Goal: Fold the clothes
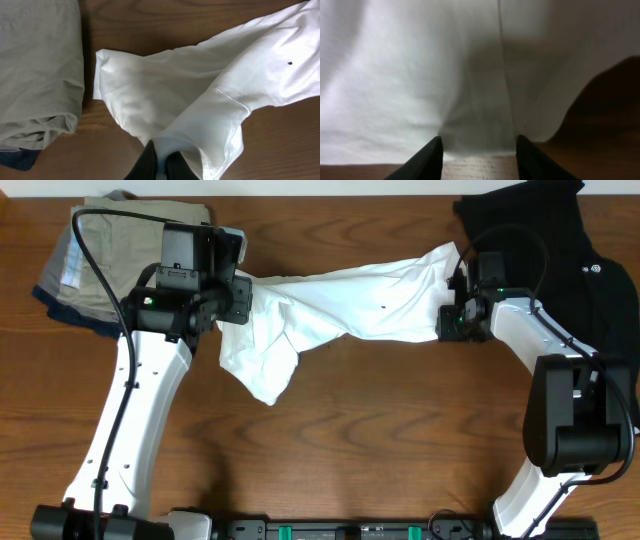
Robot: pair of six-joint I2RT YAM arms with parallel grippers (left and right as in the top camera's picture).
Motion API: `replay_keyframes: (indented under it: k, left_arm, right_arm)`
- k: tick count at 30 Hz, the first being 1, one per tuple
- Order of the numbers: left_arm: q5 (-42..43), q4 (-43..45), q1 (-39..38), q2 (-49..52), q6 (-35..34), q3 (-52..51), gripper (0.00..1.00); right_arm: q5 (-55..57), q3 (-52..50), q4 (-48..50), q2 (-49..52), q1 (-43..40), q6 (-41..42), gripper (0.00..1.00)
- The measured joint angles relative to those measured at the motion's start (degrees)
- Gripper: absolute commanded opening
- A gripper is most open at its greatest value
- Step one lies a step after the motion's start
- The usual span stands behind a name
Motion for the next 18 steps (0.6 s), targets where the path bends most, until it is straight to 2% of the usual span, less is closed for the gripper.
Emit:
replay_keyframes:
  k: [4,10,15,18]
  left_arm:
    - [0.00,0.00,0.00,0.00,0.00,0.02,0.06]
    - [0.00,0.00,0.00,0.00,0.00,0.00,0.06]
    - [0.00,0.00,0.00,0.00,0.00,0.02,0.06]
    - [0.00,0.00,0.00,0.00,0.00,0.02,0.06]
  right_arm:
    - [0.85,-0.02,-0.15,0.00,-0.72,-0.02,0.48]
    - [1.31,-0.02,0.68,0.04,-1.73,-0.02,0.41]
    - [1.16,-0.04,1.18,0.87,-1.73,-0.02,0.27]
    - [0.92,-0.17,1.22,1.33,-1.73,-0.11,0.14]
